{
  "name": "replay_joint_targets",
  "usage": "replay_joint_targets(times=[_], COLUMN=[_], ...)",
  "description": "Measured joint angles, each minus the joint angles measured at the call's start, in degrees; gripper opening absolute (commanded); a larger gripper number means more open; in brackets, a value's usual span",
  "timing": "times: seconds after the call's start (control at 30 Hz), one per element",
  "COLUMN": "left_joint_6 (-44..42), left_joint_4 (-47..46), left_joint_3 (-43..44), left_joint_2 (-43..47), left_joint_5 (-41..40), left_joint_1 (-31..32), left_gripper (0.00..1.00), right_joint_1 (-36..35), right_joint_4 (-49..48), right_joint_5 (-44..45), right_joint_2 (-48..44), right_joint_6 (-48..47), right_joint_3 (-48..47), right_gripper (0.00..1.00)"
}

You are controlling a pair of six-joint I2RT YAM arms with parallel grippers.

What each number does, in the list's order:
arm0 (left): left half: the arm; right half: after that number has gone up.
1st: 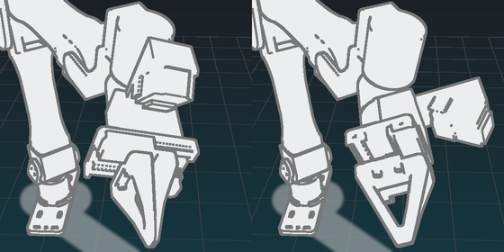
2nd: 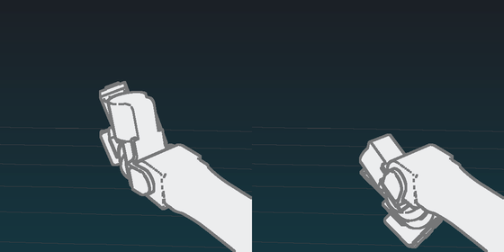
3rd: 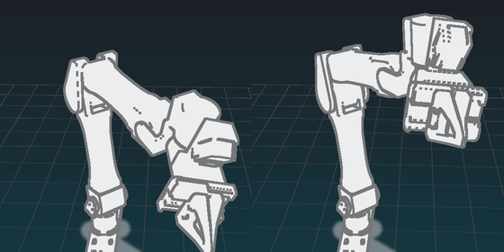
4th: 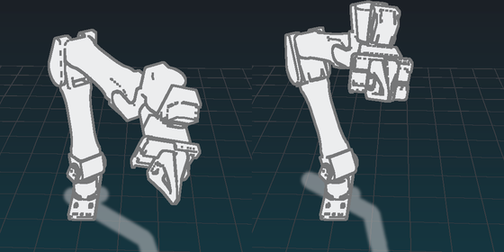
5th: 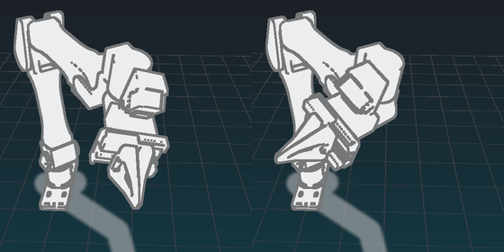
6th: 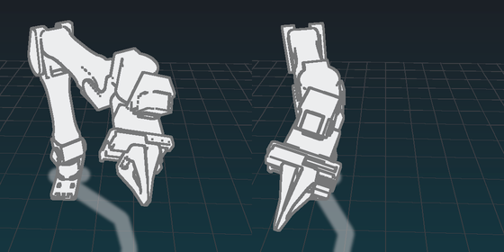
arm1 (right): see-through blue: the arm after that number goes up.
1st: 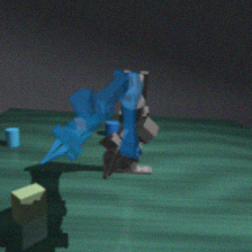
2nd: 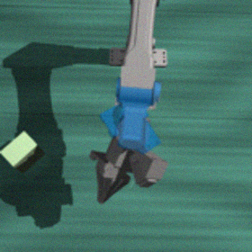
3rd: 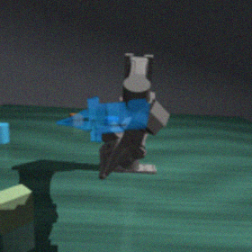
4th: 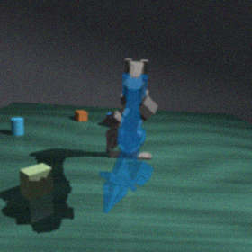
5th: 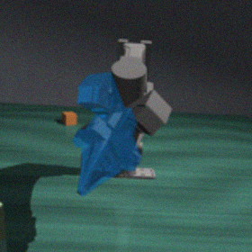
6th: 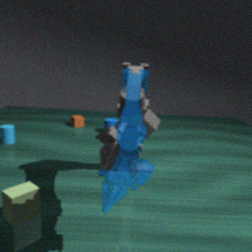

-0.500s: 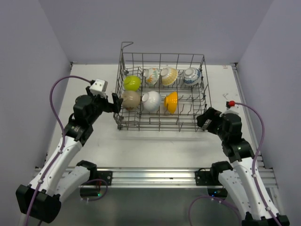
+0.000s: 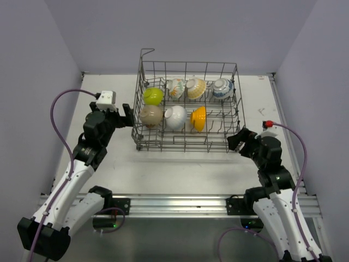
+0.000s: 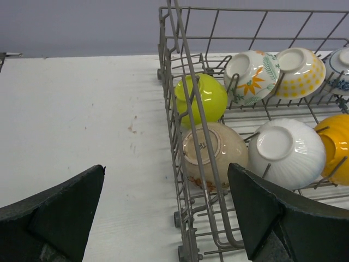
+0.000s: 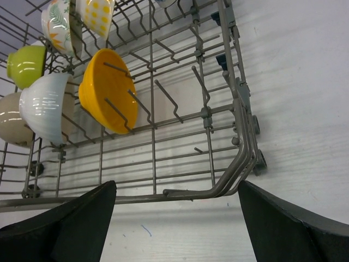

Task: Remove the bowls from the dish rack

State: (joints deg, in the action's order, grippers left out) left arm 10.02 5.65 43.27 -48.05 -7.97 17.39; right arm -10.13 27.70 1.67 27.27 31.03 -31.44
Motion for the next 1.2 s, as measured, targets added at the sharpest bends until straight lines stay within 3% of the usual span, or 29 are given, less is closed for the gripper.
replay_joint_targets(times=[0.43,0.67,0.83,1.0,1.2], left_joint_6=[3.5,3.3,3.3,3.3,3.5], left_joint_4=[0.5,0.9,1.2,1.3,1.3], left_joint_3=[0.0,0.0,0.3,0.4,0.4], left_joint_2=[-0.1,0.0,-1.3,-2.8,-3.5], left_joint_5=[-1.6,1.1,3.3,5.2,8.2], left_joint_1=[0.0,0.0,0.0,0.0,0.0], left_gripper=[1.0,1.0,1.0,1.0,1.0], right_joint_1=[0.4,0.5,-0.1,-0.1,-0.1], right_joint_4=[-1.4,2.8,-2.1,1.4,3.9], right_joint_5=[-3.9,-4.0,-6.2,-3.5,-1.2], right_joint_2=[1.4,10.3,16.2,16.7,14.4], right_joint_6=[1.3,0.9,0.5,0.4,-0.2], right_joint_3=[-0.9,-9.1,-21.4,-30.6,-30.3], right_gripper=[0.99,0.99,0.99,0.98,0.9])
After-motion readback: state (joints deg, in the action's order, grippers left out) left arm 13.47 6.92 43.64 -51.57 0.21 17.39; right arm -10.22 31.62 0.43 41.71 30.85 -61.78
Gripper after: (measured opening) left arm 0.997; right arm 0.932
